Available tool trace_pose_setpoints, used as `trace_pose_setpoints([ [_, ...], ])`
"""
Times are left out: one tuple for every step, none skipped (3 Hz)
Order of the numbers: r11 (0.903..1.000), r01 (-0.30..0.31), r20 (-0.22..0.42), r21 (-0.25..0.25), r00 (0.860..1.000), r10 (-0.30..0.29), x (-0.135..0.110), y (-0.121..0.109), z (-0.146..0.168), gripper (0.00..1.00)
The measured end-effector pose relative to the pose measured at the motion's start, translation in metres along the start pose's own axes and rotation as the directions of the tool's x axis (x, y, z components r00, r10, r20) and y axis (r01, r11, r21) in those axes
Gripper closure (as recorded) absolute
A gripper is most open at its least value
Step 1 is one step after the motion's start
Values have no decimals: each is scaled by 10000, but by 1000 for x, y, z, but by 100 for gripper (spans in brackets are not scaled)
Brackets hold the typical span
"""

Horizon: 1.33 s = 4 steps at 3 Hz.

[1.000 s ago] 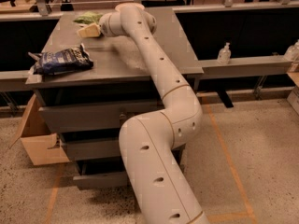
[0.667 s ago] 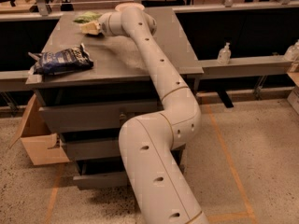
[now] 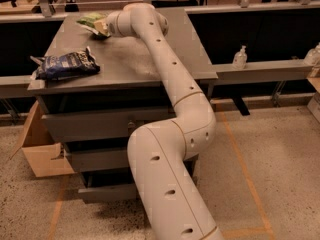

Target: Move green jalapeno chip bag near blue chip bag

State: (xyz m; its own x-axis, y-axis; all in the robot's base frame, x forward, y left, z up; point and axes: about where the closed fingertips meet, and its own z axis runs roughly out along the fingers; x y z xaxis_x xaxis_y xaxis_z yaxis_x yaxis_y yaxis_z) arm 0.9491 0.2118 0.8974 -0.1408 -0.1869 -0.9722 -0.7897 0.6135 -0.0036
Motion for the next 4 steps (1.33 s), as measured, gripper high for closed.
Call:
trace_pose_setpoints([
  [9996,277,-92,98,9996,-276,-1,-7,-9,100],
  [9984,432,-421,374,9982,-416,4,-19,-19,100],
  [9976,457,-695,518,9967,-421,8,-21,-19,75],
  [9978,449,-710,479,9966,-414,10,-19,-17,52],
])
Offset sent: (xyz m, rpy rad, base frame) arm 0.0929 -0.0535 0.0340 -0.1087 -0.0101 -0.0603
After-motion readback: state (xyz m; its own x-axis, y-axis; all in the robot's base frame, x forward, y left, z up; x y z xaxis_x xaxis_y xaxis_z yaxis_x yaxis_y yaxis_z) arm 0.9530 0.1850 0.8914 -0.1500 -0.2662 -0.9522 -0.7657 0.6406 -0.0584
